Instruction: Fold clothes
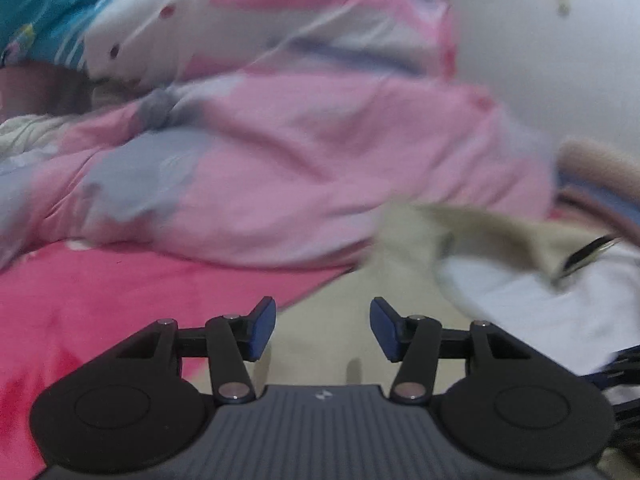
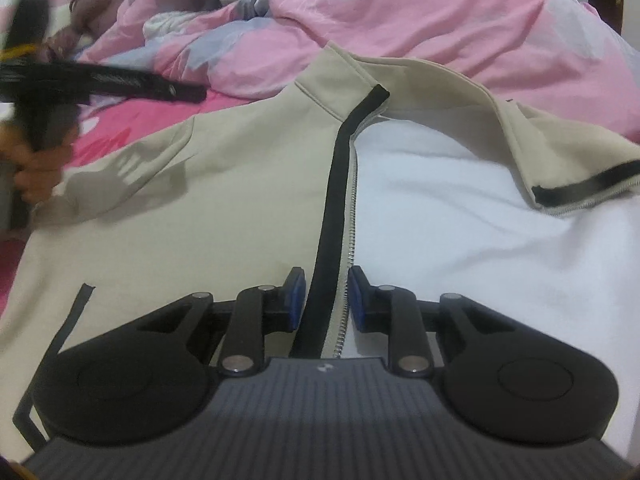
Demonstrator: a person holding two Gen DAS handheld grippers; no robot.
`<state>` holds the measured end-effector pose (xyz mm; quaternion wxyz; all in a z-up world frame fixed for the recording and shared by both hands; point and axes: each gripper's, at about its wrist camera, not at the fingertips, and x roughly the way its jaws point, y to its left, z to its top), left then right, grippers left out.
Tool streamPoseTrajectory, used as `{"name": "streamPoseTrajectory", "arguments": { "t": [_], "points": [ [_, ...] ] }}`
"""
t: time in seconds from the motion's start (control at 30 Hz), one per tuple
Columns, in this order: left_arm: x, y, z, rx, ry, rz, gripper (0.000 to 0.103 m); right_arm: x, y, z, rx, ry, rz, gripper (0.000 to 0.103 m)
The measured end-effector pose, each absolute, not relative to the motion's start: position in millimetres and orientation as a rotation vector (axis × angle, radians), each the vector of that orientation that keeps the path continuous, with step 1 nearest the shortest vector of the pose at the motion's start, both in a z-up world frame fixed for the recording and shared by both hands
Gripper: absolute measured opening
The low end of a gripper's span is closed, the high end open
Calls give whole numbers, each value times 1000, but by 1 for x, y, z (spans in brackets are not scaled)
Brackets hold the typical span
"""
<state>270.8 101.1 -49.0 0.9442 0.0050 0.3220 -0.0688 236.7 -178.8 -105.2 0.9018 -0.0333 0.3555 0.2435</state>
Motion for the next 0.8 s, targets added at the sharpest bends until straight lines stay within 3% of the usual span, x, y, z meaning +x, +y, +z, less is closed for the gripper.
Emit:
{"name": "streamPoseTrajectory", "arguments": {
  "t": [0.2, 0.23, 0.27, 0.33, 0.37, 0.57, 0.7, 0.8],
  "points": [
    [316, 109, -75, 68, 779, -226, 55, 226, -181, -104, -38, 719, 510, 22],
    [317, 110, -76, 59, 775, -235, 49, 226, -181, -105, -36, 716, 511, 22],
    [317, 112, -77, 47, 770, -246, 31, 226, -181, -105, -33, 714, 512, 22],
    [313, 113, -77, 49, 748, -242, 14, 227, -182, -106, -24, 712, 515, 22],
    [310, 113, -77, 52, 736, -242, 11, 227, -183, -106, -20, 710, 516, 22],
    [295, 105, -74, 96, 630, -122, 9, 226, -184, -108, -16, 704, 518, 22],
    [309, 99, -90, 144, 676, -86, 11, 226, -184, -107, -21, 702, 516, 22],
    [303, 92, -82, 182, 649, -71, 20, 225, -183, -106, -29, 698, 513, 22]
  ]
}}
